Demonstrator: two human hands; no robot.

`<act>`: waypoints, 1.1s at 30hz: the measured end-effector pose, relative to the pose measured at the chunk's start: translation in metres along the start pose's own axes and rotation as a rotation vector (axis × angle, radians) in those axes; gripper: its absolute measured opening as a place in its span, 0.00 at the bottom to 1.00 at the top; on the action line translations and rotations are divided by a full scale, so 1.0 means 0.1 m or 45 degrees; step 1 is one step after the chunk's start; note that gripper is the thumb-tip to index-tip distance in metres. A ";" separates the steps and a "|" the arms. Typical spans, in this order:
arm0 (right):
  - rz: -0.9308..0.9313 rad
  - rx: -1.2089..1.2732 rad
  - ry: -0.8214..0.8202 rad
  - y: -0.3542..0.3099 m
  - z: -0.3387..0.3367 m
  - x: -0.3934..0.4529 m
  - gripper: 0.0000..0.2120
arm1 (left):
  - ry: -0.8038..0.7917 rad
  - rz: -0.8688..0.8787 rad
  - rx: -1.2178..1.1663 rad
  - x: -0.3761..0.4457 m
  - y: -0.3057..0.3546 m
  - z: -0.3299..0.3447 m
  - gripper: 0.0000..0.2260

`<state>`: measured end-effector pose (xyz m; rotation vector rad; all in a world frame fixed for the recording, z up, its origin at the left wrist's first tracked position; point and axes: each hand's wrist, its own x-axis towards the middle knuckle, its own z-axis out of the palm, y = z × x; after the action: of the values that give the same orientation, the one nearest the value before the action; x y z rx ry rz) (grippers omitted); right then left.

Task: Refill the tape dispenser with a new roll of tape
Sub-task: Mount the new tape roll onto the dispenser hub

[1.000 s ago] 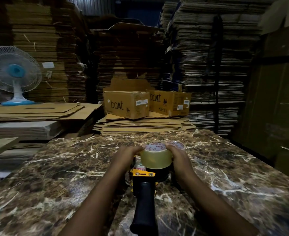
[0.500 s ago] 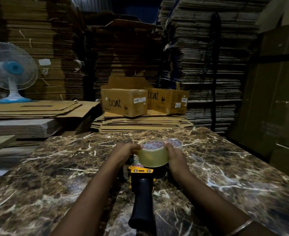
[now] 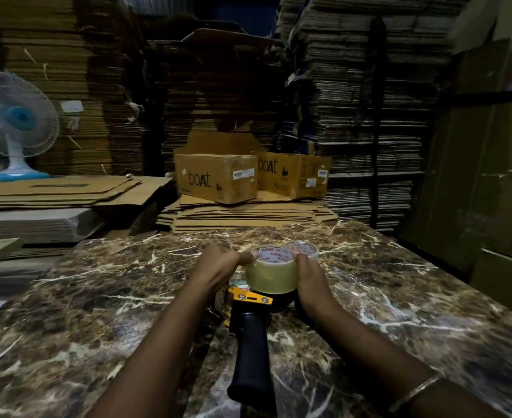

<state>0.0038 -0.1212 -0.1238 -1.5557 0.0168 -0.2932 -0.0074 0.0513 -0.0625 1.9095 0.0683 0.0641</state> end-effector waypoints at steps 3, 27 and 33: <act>-0.014 -0.104 0.033 0.02 0.03 0.00 0.32 | 0.007 0.014 0.093 0.01 0.02 0.01 0.17; -0.058 -0.459 -0.154 -0.03 -0.01 -0.03 0.18 | -0.035 -0.033 0.271 -0.03 -0.10 -0.07 0.22; -0.052 -0.380 -0.096 -0.09 -0.03 -0.08 0.26 | 0.049 0.048 0.232 -0.07 -0.05 -0.10 0.14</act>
<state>-0.0062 -0.1223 -0.1167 -1.8644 -0.0313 -0.2732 -0.0155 0.0614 -0.0641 2.0920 0.0656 0.1238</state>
